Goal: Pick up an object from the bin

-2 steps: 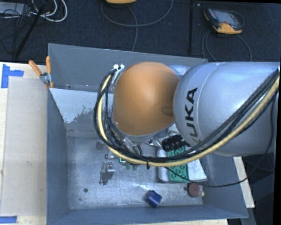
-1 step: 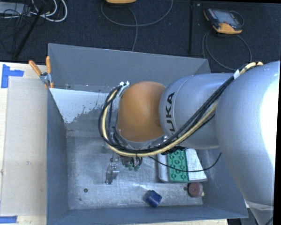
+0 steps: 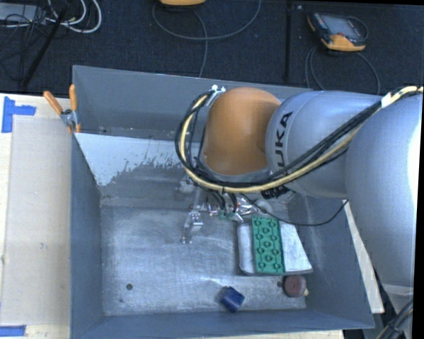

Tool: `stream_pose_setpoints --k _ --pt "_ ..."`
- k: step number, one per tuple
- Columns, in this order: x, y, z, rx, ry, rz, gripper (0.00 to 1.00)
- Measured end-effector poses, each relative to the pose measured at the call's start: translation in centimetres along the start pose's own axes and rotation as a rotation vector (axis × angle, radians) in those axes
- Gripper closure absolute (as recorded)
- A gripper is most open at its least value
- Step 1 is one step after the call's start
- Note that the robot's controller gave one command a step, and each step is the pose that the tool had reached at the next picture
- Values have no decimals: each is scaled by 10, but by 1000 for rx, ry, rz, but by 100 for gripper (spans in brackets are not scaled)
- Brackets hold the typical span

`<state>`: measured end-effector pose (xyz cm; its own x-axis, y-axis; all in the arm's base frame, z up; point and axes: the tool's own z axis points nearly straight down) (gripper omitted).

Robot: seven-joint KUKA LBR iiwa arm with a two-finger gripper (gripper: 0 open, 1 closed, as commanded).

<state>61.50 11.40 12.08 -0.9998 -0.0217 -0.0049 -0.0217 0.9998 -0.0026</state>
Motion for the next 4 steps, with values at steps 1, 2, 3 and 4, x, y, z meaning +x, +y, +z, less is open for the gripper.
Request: stream_pose_setpoints --k 1,2,3,4 --pt "1 -50 -3 0 6 110 0" --pt "15 -116 15 1 9 108 0" --pt "-4 -236 47 -26 -1 513 0" --pt "-6 -241 44 -16 -12 516 100"
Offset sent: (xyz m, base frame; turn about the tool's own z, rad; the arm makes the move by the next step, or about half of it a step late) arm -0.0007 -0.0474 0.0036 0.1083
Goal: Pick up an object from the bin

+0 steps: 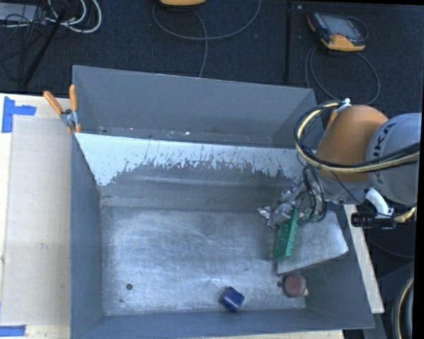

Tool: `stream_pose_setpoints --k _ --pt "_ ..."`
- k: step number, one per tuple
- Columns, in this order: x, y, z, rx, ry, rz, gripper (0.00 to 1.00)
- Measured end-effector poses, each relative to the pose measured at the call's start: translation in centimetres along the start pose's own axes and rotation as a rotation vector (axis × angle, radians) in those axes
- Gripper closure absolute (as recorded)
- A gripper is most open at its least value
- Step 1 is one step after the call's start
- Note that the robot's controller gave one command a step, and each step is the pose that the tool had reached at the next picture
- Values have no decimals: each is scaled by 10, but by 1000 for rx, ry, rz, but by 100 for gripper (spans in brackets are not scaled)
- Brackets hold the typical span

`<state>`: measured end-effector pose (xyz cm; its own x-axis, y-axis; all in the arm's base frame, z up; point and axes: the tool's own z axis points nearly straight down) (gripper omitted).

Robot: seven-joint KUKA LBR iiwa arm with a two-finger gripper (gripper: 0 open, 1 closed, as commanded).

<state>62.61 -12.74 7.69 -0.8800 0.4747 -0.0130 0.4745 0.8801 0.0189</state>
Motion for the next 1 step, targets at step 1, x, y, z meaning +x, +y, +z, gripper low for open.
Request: stream_pose_setpoints --k 1 --pt "21 15 -143 15 5 12 100"
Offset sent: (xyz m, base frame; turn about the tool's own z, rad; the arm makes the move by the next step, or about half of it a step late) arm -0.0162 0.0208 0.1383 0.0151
